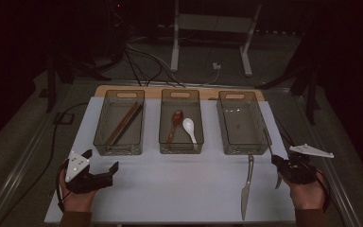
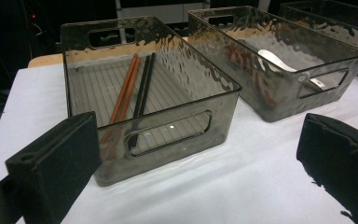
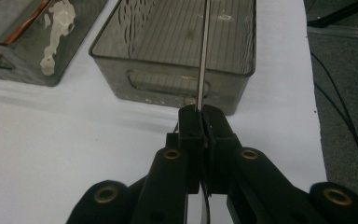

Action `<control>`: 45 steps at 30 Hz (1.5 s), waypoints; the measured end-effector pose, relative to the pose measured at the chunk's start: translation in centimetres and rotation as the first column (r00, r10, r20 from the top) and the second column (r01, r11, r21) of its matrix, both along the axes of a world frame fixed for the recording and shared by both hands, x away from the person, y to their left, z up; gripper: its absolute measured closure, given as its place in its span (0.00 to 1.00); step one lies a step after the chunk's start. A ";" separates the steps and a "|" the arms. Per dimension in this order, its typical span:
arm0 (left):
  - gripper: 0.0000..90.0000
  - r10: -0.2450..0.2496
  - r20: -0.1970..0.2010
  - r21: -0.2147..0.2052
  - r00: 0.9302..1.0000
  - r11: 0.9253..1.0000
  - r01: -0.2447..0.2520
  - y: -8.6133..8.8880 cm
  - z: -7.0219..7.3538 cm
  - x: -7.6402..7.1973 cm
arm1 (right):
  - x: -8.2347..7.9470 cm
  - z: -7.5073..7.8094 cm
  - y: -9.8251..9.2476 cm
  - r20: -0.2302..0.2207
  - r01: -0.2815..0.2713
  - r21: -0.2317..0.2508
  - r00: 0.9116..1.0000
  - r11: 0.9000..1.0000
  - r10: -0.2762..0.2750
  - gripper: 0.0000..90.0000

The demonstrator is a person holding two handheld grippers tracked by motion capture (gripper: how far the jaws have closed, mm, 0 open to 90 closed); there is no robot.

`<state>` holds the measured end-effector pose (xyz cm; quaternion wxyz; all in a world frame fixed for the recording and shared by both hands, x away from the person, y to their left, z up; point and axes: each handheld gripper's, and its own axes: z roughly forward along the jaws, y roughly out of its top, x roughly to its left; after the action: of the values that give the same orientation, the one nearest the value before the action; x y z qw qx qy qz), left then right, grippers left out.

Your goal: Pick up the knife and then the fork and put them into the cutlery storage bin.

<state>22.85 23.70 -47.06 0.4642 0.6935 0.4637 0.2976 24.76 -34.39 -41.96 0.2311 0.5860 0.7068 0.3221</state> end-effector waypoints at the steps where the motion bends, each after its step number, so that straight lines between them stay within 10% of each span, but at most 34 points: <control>1: 0.01 0.001 -0.001 -0.001 1.000 1.000 -0.001 0.0 0.0 0.0 | 0.1 0.1 0.0 0.002 -0.001 0.000 1.000 1.000 0.001 0.98; 45: 0.01 0.010 0.007 -0.011 1.000 1.000 -0.010 0.2 -0.3 0.0 | 6.3 1.1 0.2 0.035 0.000 0.050 0.999 0.999 -0.002 0.98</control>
<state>22.86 23.87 -47.31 0.4681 0.6877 0.4669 0.2998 31.08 -34.15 -40.82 0.2289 0.5861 0.6941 0.3497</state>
